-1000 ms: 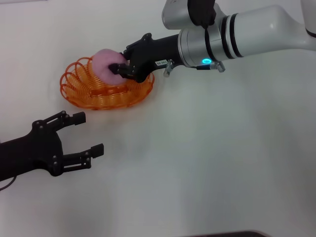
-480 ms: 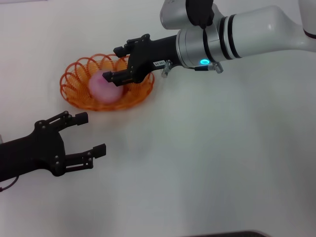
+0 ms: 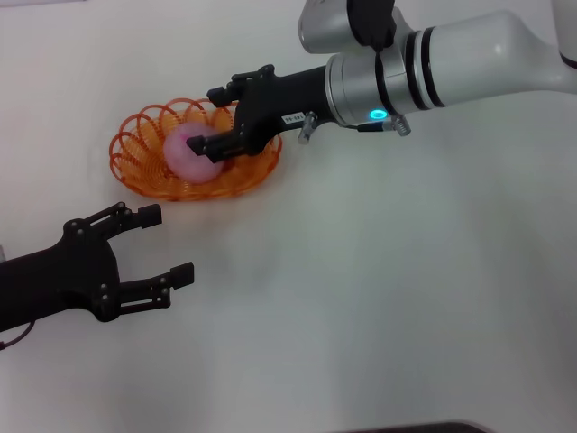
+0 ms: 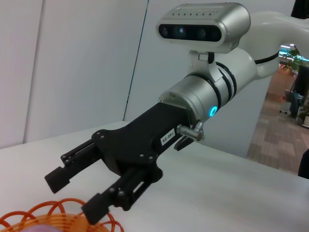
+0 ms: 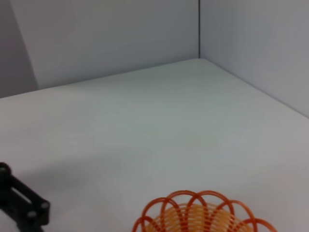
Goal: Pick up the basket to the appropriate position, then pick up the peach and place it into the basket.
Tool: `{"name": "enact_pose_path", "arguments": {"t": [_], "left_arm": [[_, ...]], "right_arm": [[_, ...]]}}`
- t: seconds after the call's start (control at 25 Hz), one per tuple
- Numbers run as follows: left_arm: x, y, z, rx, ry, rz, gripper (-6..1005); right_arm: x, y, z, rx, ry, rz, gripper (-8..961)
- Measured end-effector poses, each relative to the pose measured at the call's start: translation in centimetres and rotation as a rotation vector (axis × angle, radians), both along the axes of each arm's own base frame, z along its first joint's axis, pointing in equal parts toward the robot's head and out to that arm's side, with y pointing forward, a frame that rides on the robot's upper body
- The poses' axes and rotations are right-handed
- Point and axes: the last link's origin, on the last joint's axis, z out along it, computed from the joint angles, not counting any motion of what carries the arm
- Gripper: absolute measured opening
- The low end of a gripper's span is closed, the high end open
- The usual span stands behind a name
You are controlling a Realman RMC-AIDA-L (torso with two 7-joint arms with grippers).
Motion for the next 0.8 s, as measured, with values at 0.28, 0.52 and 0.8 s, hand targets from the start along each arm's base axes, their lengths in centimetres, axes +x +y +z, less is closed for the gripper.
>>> {"name": "enact_pose_path", "arguments": {"t": [0.28,0.52,0.8], "left_arm": [[0.0,0.0,0.0,0.000,0.000,-0.002,919],[0.1,0.1,0.0,0.000,0.000,-0.005,919],[0.1,0.1,0.1,0.001,0.000,-0.004,919]], "right_arm": [[1.2,-0.9,1.4,-0.026,0.015,0.013,802],[3.1,-2.2,5.0,-0.022,0.020,0.024,800],[6.5,-4.2,9.9,-0.006,0.006,0.001,798]]}}
